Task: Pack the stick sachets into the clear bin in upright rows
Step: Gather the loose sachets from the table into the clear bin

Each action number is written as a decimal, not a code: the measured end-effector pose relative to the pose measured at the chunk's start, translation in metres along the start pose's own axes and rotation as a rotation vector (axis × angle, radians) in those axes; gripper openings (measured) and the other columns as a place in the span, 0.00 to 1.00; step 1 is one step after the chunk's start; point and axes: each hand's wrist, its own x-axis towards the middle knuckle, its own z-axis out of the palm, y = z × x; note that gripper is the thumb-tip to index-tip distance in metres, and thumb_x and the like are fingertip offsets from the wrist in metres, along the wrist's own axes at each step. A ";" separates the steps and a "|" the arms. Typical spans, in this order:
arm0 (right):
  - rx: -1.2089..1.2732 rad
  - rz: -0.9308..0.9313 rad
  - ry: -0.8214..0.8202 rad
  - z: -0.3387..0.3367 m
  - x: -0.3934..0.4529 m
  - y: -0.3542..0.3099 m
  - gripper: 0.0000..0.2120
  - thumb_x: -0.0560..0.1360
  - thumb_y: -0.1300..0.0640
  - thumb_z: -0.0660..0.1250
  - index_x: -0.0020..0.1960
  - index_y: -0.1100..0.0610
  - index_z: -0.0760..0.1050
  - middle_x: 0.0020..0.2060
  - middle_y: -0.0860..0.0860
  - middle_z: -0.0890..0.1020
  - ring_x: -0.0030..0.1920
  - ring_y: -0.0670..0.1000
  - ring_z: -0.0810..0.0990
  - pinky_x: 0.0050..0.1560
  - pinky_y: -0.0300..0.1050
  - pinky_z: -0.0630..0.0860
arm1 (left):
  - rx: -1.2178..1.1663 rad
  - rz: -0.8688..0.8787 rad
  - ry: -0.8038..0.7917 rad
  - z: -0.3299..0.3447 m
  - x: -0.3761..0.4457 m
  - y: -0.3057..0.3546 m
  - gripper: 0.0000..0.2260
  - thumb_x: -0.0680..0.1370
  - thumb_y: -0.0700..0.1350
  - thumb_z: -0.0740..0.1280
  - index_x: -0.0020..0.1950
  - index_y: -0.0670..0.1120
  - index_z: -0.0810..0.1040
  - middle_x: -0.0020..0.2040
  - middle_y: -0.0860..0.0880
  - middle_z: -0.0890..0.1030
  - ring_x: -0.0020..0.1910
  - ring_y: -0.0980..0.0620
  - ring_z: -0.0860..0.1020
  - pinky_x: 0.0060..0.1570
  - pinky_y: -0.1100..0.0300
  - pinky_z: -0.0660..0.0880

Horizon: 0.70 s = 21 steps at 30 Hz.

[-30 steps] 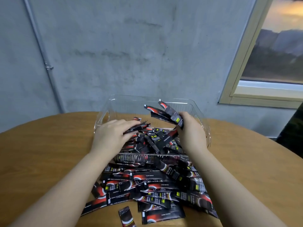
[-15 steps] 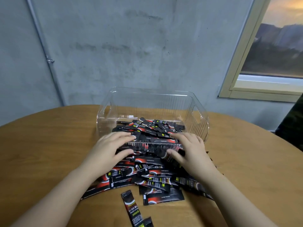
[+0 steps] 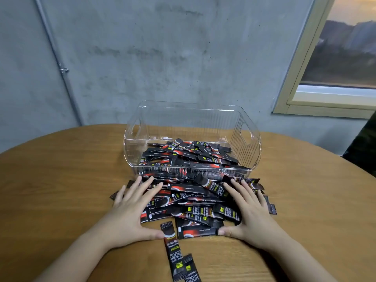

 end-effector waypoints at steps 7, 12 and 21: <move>-0.004 -0.039 0.137 0.009 0.006 -0.004 0.43 0.64 0.18 0.42 0.74 0.35 0.48 0.70 0.37 0.62 0.73 0.45 0.55 0.73 0.49 0.43 | -0.040 -0.014 0.128 0.005 0.009 0.009 0.43 0.57 0.83 0.38 0.70 0.72 0.36 0.74 0.65 0.35 0.72 0.62 0.42 0.73 0.52 0.45; -0.040 -0.198 0.338 0.017 0.010 -0.001 0.24 0.76 0.34 0.50 0.68 0.41 0.66 0.50 0.43 0.75 0.53 0.46 0.70 0.58 0.40 0.61 | -0.072 0.037 0.238 0.011 0.009 0.005 0.37 0.63 0.80 0.35 0.70 0.71 0.51 0.68 0.70 0.58 0.67 0.64 0.58 0.62 0.59 0.60; 0.000 -0.266 0.429 0.012 0.007 -0.002 0.17 0.71 0.59 0.64 0.59 0.50 0.79 0.46 0.46 0.80 0.46 0.45 0.71 0.45 0.36 0.67 | -0.078 0.144 0.448 0.015 0.006 0.004 0.30 0.69 0.49 0.73 0.69 0.58 0.68 0.54 0.60 0.81 0.55 0.61 0.70 0.39 0.62 0.77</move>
